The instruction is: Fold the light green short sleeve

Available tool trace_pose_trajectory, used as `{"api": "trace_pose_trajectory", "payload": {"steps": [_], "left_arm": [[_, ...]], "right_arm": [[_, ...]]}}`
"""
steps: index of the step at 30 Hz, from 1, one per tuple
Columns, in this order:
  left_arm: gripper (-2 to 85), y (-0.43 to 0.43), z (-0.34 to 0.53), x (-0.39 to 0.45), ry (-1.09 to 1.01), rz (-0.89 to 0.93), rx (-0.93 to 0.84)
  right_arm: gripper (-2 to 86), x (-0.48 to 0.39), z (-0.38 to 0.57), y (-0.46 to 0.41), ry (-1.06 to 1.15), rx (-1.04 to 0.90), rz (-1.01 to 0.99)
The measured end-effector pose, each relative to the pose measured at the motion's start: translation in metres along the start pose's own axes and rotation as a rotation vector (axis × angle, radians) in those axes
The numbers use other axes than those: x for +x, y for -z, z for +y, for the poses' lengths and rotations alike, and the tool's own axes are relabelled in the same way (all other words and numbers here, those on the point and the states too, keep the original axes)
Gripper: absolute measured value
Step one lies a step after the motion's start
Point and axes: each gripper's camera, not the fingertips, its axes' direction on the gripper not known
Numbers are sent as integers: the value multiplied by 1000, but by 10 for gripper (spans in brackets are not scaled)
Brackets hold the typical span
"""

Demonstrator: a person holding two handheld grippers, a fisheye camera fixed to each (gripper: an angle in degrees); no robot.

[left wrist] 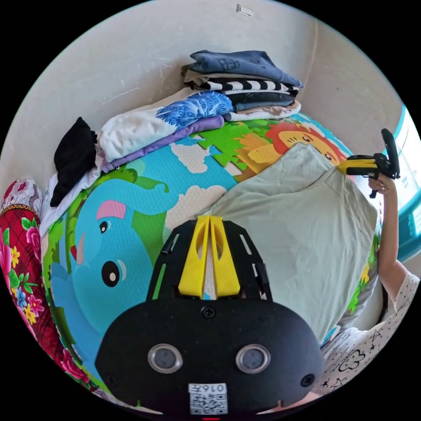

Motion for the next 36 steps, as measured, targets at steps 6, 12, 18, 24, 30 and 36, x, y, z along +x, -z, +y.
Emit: {"api": "trace_pose_trajectory", "payload": {"steps": [6, 12, 18, 24, 30, 36], "left_arm": [[-10, 19, 1, 7, 12, -49, 99], [-10, 19, 0, 5, -29, 103, 119], [-10, 47, 12, 4, 18, 1, 298], [-10, 43, 14, -23, 59, 174, 275], [-10, 46, 16, -27, 56, 197, 295], [-10, 41, 13, -23, 37, 176, 270]], "right_arm": [[6, -3, -14, 20, 13, 27, 34], [30, -49, -42, 84, 84, 365, 16], [69, -152, -158, 47, 357, 151, -60], [72, -191, -269, -21, 414, -141, -53], [75, -190, -287, -31, 332, -103, -59], [28, -187, -285, -12, 385, -32, -207]]}}
